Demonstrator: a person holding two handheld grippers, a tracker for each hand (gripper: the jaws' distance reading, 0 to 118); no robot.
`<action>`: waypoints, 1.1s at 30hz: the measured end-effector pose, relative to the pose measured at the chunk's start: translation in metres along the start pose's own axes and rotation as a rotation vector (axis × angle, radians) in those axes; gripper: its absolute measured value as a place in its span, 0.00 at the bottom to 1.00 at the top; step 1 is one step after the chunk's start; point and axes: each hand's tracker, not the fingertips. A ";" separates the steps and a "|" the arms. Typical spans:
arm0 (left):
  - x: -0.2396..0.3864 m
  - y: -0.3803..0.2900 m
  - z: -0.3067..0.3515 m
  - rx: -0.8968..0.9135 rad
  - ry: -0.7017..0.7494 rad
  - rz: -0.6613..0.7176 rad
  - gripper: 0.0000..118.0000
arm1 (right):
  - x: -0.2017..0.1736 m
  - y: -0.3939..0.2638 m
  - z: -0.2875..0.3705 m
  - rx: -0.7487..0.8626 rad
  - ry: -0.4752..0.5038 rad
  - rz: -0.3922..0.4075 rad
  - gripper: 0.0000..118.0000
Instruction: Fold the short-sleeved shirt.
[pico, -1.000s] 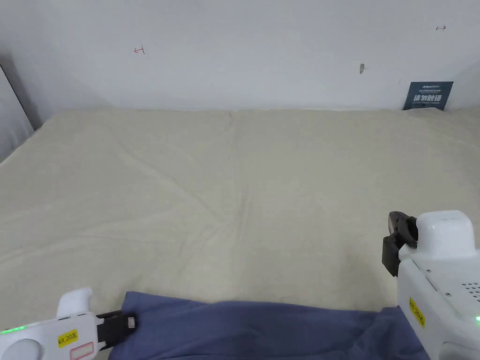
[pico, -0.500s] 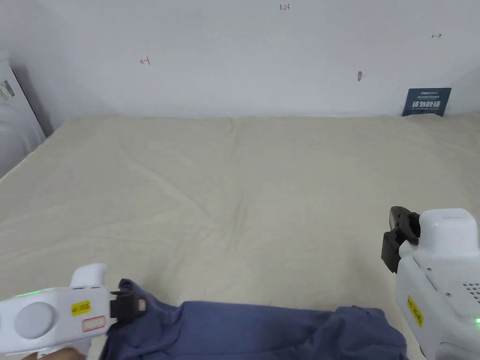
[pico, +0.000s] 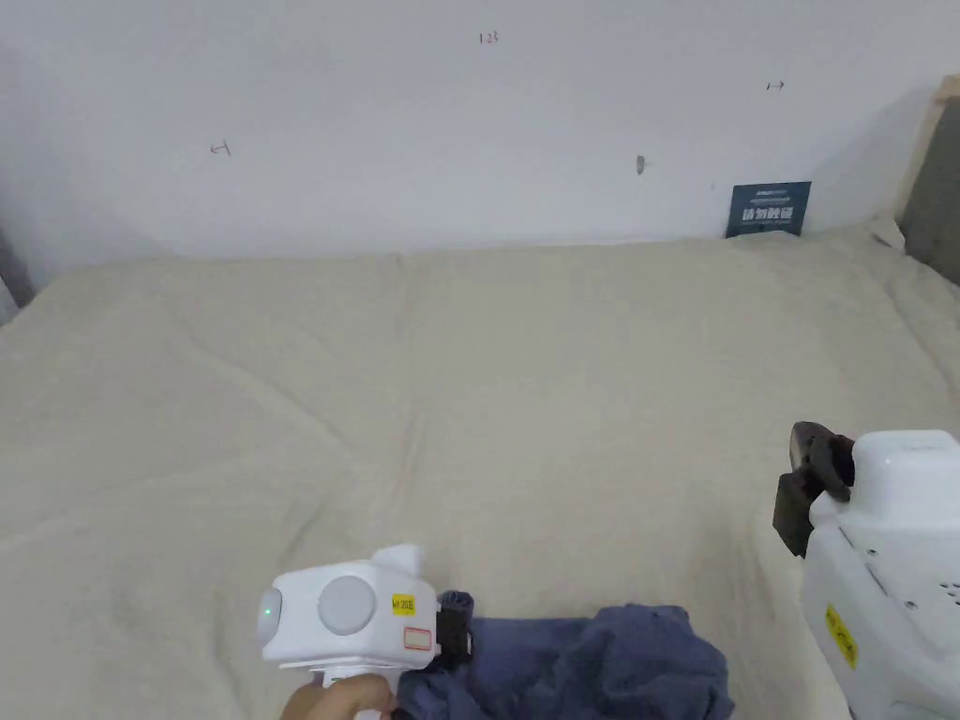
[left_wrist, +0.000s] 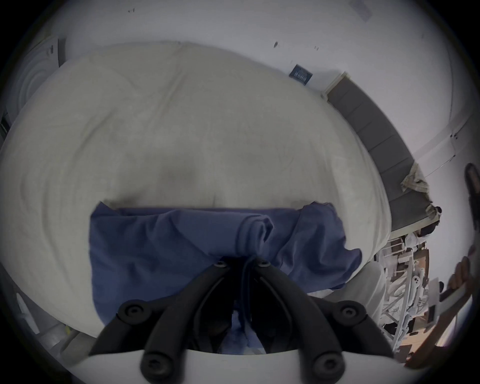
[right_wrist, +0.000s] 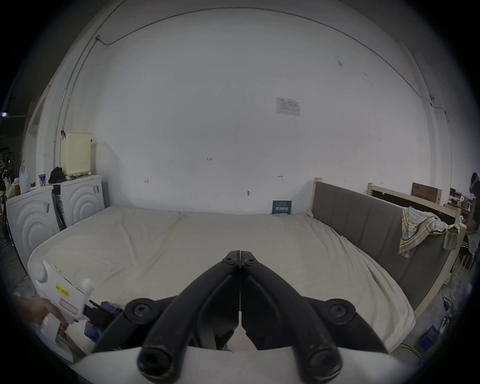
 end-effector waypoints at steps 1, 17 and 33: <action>0.003 0.000 -0.007 -0.013 0.014 0.004 0.25 | 0.003 -0.001 0.001 -0.001 -0.007 -0.002 0.00; 0.006 -0.027 0.096 0.444 0.081 -0.128 0.61 | 0.004 0.003 0.001 0.001 -0.011 -0.010 0.00; -0.019 -0.059 0.045 0.431 0.130 -0.127 0.04 | -0.002 0.008 0.000 0.008 0.017 -0.009 0.00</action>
